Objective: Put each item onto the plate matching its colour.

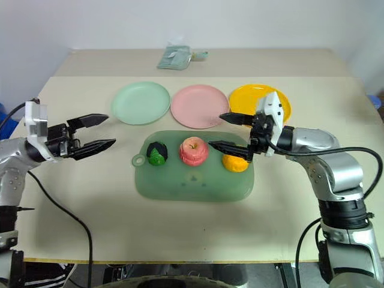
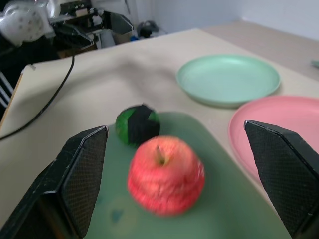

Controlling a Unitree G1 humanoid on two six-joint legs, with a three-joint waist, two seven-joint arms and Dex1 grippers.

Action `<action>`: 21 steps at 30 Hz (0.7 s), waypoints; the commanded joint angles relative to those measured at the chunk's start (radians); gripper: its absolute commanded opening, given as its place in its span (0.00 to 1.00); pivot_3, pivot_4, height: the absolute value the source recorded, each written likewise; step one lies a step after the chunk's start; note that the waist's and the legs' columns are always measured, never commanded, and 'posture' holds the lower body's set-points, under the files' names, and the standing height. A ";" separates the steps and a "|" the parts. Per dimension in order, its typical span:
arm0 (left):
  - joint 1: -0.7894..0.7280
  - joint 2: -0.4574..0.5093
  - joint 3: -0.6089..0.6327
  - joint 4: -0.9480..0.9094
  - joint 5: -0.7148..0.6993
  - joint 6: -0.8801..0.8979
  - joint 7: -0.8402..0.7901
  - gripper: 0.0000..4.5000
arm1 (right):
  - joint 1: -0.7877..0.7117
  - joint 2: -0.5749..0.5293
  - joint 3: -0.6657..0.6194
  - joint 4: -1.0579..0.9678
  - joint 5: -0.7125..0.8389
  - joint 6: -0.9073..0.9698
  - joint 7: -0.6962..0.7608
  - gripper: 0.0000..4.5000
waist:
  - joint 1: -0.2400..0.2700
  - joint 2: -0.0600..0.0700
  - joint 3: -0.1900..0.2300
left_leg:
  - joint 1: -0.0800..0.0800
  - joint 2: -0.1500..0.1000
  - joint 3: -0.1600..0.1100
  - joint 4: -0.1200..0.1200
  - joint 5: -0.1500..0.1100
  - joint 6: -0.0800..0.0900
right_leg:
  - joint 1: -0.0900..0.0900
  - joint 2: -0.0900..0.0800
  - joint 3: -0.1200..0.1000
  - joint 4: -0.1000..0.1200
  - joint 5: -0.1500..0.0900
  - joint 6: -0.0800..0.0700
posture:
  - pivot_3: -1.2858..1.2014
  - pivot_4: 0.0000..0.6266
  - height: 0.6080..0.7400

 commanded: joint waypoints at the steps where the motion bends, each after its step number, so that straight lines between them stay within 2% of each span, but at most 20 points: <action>1: 0.011 0.016 0.024 -0.035 -0.025 0.011 -0.014 0.91 | -0.002 -0.006 -0.023 -0.023 0.008 -0.021 0.004 0.99 | 0.001 0.000 0.000 | 0.000 0.000 0.000 0.000 0.000 0.000 | 0.000 0.000 0.000 0.000 0.000 0.000 | 0.52 0.24 0.98; 8: 0.021 0.018 -0.007 -0.066 -0.010 0.017 -0.030 0.91 | 0.032 -0.025 -0.019 -0.040 0.005 -0.032 0.031 0.99 | 0.006 0.000 0.000 | 0.001 0.000 0.001 -0.003 0.000 0.000 | 0.000 0.000 0.001 -0.002 0.000 0.000 | 0.52 0.24 0.98; 12: 0.011 0.014 -0.063 -0.025 0.065 -0.059 -0.069 0.91 | 0.036 -0.041 -0.023 -0.070 0.044 0.012 0.043 0.99 | 0.006 0.000 0.000 | 0.001 0.000 0.002 -0.003 0.000 0.000 | 0.000 0.000 0.001 -0.002 0.000 0.000 | 0.52 0.24 0.98; 21: -0.127 -0.139 -0.197 0.130 0.209 -0.241 -0.031 0.91 | -0.018 -0.018 -0.013 -0.136 0.096 0.080 -0.051 0.99 | 0.007 -0.001 0.000 | 0.001 0.001 0.002 -0.003 0.000 0.000 | 0.000 0.000 0.001 -0.004 0.000 0.000 | 0.52 0.24 0.98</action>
